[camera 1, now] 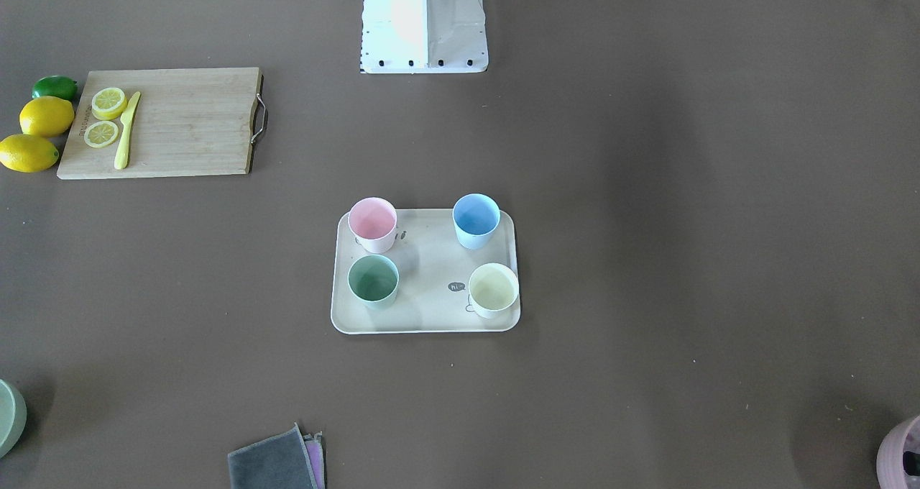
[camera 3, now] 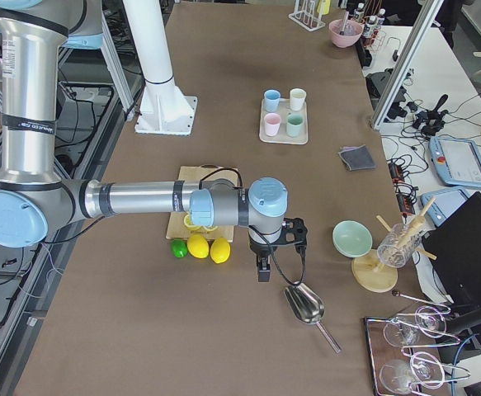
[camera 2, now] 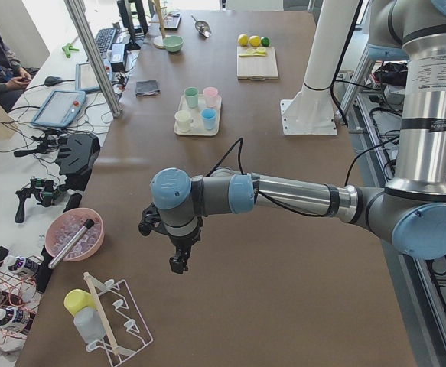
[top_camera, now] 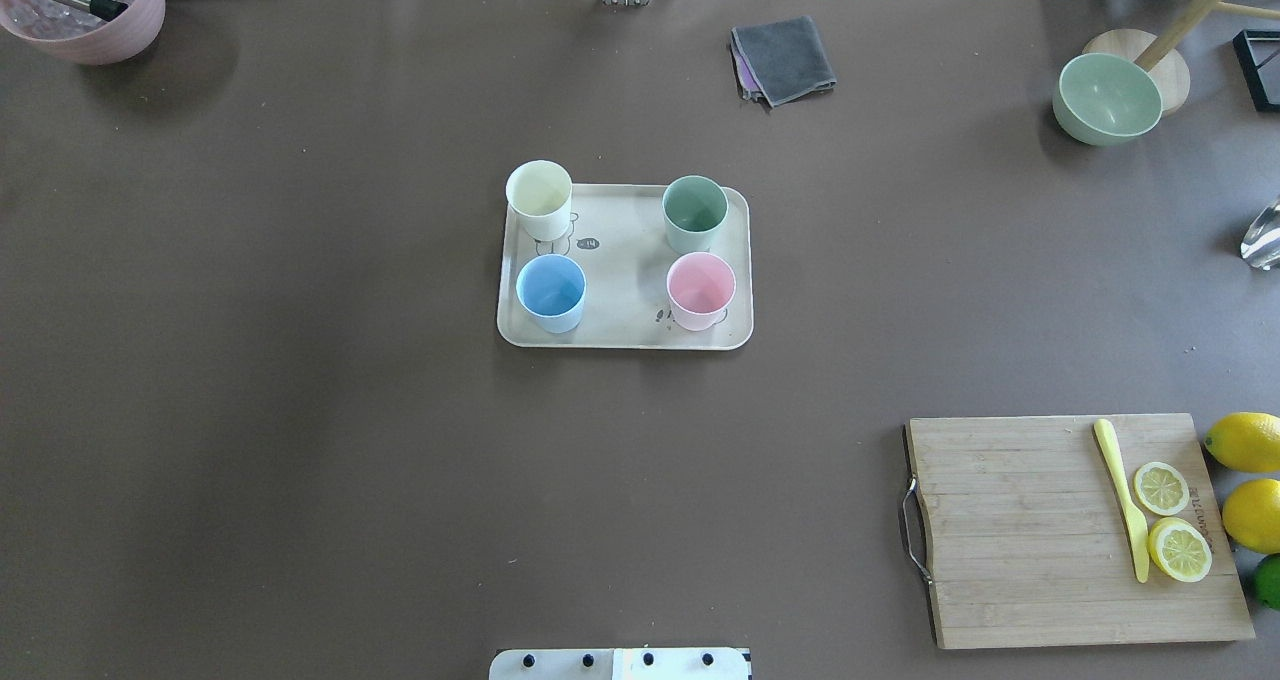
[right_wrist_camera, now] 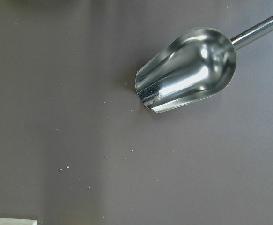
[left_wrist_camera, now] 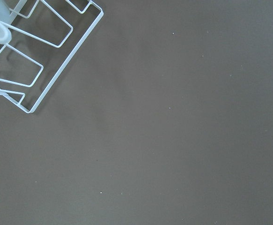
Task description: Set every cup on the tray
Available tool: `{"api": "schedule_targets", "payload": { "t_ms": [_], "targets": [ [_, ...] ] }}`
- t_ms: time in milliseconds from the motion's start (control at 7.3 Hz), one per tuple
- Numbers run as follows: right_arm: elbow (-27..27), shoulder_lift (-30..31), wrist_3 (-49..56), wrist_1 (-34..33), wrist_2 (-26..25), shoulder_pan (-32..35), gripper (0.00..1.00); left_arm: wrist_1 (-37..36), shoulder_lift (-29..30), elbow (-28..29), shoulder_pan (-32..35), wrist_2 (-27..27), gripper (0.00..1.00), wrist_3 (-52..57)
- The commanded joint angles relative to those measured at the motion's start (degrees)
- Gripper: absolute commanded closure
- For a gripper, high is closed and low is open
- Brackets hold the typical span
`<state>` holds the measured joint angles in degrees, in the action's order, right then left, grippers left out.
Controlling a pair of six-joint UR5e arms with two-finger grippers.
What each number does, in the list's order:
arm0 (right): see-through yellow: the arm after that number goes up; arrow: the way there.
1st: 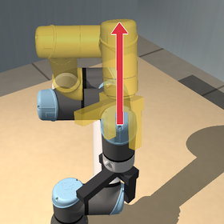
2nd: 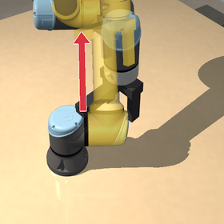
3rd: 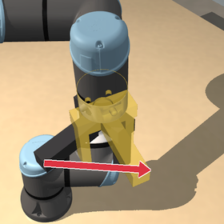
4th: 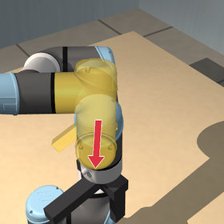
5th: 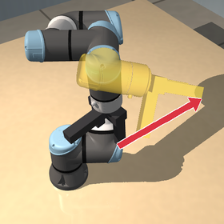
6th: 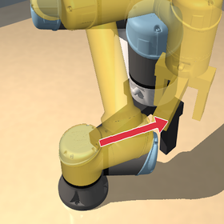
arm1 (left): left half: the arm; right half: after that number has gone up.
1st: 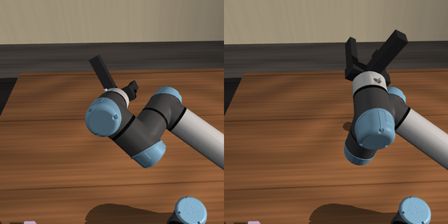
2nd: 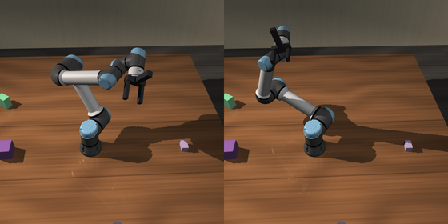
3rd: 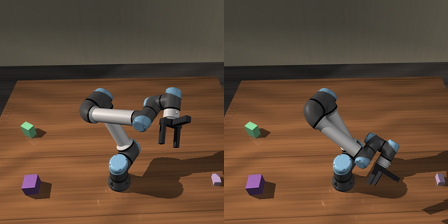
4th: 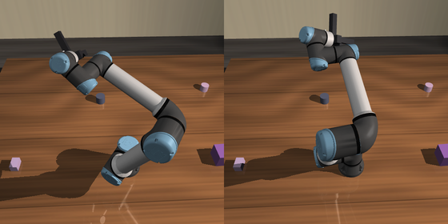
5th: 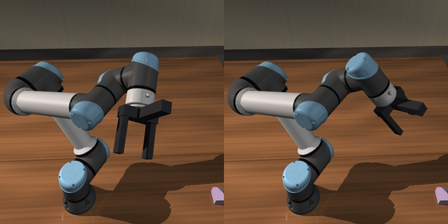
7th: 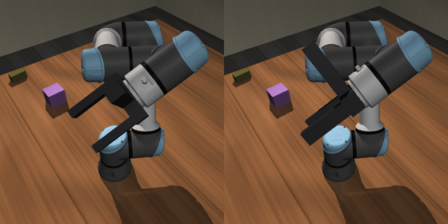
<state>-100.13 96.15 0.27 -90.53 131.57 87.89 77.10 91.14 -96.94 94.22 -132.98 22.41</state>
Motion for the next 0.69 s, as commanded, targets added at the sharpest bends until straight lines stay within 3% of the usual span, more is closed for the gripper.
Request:
{"api": "schedule_targets", "payload": {
  "t_ms": [0,548],
  "targets": [
    [0.02,0.0,0.0,0.0,0.0,-0.27,0.0,0.07,0.0,0.0,0.0,0.0,0.02,0.0],
    [0.02,0.0,0.0,0.0,0.0,-0.62,0.0,-0.02,-0.09,-0.09,0.0,0.0,0.02,-0.09]
  ]
}}
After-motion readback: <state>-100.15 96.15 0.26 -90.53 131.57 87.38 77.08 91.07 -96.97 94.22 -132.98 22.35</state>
